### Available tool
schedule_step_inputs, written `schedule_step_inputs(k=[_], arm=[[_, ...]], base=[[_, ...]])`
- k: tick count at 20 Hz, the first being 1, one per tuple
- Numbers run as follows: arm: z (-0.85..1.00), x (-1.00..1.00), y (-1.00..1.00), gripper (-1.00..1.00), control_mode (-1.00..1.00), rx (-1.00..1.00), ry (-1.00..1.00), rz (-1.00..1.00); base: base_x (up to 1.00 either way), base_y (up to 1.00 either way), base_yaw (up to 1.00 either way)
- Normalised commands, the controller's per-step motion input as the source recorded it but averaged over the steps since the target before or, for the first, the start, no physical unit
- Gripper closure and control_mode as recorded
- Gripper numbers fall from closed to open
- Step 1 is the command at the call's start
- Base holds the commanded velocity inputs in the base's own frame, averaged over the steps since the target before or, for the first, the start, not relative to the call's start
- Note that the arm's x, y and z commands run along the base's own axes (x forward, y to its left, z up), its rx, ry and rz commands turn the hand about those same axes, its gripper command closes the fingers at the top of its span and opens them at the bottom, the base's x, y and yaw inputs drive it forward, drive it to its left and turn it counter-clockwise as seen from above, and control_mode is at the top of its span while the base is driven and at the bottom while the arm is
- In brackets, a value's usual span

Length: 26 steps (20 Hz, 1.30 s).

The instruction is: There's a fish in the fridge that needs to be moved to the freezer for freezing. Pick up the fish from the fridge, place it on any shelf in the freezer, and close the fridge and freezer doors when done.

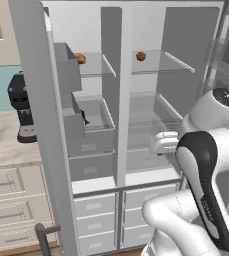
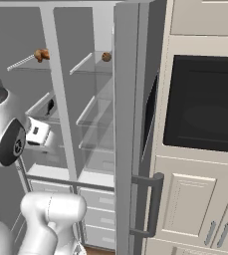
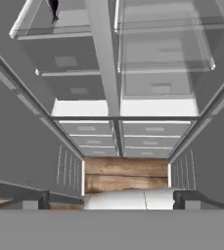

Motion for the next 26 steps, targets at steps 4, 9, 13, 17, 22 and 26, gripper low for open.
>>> schedule_step_inputs(k=[4, 9, 13, 17, 22, 26], arm=[[0.0, -0.28, -0.33, -1.0, -1.0, -0.15, 0.34, -0.06], [-0.17, 0.0, -0.02, -1.0, -1.0, -0.15, 0.37, -0.12], [-0.31, 0.0, -0.12, -1.0, -1.0, 0.01, 0.06, -0.04], [-0.14, 0.0, -0.15, -1.0, -1.0, 0.08, 0.02, 0.0], [-0.29, 0.0, -0.08, -1.0, -1.0, 0.0, 0.03, 0.0], [-0.19, 0.02, -0.04, -1.0, -1.0, 0.0, 0.01, 0.0]], base=[[0.0, 0.0, 0.0], [0.0, 0.0, 0.0], [0.0, 0.0, 0.0], [0.0, 0.0, 0.0], [0.0, 0.0, 0.0], [0.0, 0.0, 0.0]])
